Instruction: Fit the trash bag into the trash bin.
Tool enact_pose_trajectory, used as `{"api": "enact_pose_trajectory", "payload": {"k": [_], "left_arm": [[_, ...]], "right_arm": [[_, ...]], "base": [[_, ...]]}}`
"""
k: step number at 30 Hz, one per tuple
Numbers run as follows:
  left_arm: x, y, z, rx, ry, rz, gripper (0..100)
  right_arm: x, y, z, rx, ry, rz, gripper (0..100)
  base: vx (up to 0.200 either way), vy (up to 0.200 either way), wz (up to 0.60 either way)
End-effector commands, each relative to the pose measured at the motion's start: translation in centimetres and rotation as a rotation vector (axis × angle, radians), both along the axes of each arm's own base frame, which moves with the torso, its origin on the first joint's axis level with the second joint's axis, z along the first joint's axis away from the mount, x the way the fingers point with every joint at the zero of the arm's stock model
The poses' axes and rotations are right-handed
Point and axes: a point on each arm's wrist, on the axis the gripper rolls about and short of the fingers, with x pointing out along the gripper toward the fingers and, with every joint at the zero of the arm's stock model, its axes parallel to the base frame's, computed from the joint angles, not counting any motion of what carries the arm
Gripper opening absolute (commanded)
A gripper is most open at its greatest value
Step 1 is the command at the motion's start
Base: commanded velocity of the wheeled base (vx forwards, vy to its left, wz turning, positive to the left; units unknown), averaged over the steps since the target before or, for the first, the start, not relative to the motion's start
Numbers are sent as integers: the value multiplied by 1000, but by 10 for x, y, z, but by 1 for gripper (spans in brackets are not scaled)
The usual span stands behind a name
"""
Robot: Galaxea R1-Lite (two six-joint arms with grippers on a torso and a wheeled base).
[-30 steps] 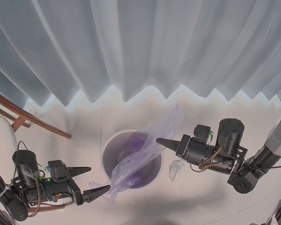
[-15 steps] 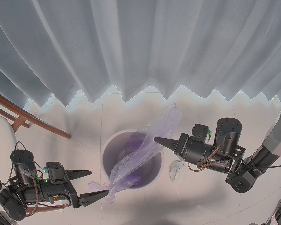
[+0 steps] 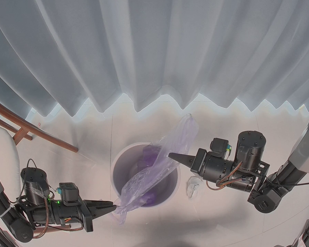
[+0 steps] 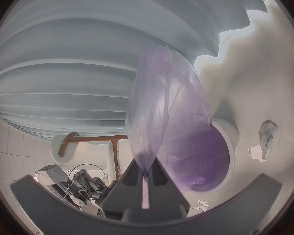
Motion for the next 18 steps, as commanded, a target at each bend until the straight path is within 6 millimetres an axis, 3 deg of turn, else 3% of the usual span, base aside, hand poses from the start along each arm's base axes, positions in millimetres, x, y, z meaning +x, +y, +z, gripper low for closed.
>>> {"api": "enact_pose_trajectory", "payload": {"k": [1,12,15,16,18], "left_arm": [[-2,-2,-11,22,56,-12,0],[4,4,-3,-5,-12,31,0],[8,20,4,-20,-57,105,0],[7,21,7,-25,-72,105,100],[6,18,8,-36,-78,73,100]], "right_arm": [[-1,0,0,0,1,3,0],[-4,-2,-1,-3,7,12,0],[-3,-2,0,-1,4,11,0],[-3,-2,0,-1,4,11,0],[-3,-2,-1,-3,4,11,0]], "base": [[0,0,0],[0,0,0],[0,0,0],[0,0,0],[0,0,0]]}}
